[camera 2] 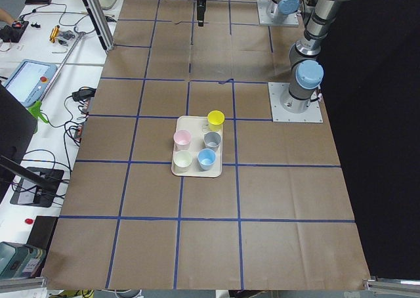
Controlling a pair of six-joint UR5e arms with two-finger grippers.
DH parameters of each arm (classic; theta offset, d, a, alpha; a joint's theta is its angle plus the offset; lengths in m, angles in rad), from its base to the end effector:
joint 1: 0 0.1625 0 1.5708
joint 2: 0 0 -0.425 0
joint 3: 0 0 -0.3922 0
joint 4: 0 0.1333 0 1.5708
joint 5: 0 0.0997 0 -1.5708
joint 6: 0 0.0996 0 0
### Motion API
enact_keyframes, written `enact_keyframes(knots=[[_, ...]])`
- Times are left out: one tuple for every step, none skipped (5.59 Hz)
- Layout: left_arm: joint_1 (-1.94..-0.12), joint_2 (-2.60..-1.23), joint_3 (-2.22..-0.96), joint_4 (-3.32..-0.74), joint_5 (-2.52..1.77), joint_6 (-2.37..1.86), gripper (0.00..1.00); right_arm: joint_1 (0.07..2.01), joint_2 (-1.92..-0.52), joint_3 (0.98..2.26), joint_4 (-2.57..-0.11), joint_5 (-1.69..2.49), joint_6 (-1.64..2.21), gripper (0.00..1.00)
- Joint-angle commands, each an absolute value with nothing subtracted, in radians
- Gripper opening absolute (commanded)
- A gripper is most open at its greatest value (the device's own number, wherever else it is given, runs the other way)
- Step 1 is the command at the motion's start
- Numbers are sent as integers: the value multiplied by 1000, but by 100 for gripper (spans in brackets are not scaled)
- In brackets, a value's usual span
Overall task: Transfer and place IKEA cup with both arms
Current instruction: 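Move the right gripper down to the light blue cup on the wire rack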
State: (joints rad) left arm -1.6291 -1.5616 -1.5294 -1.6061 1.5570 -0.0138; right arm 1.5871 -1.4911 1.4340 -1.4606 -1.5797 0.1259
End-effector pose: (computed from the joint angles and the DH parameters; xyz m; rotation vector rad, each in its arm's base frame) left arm -0.1629 -0.4803 0.5093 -0.0697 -3.1264 0.0231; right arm 0.1409 -0.5174 0.5038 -0.1710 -3.1232 -0.0819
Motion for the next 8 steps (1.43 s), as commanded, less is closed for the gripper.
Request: enact_keyframes(knots=[[-1629, -1562, -1531, -1606, 1557, -14, 99, 1585, -1491, 1430, -1465, -1589, 124, 100], [-1629, -1562, -1531, -1606, 1557, -14, 99, 1586, -1490, 1434, -1453, -1592, 127, 100], [-1629, -1562, -1531, -1606, 1560, -12, 99, 1589, -1489, 1434, -1466, -1597, 123, 100], [-1629, -1562, -1531, -1608, 1566, -11, 99, 1524, -1471, 1430, -1512, -1600, -14, 100], [-1629, -1568, -1511, -1608, 1556, 18, 99, 1352, -1444, 1431, -1547, -1591, -184, 100], [-1626, -1569, -1500, -1609, 1555, 56, 99, 1209, -1384, 1431, -1639, -1586, -433, 100], [-1631, -1560, -1499, -1611, 1555, 57, 99, 1130, -1343, 1431, -1690, -1595, -566, 100], [-1635, -1557, -1499, -1617, 1563, 60, 99, 1050, -1291, 1434, -1693, -1582, -650, 100]])
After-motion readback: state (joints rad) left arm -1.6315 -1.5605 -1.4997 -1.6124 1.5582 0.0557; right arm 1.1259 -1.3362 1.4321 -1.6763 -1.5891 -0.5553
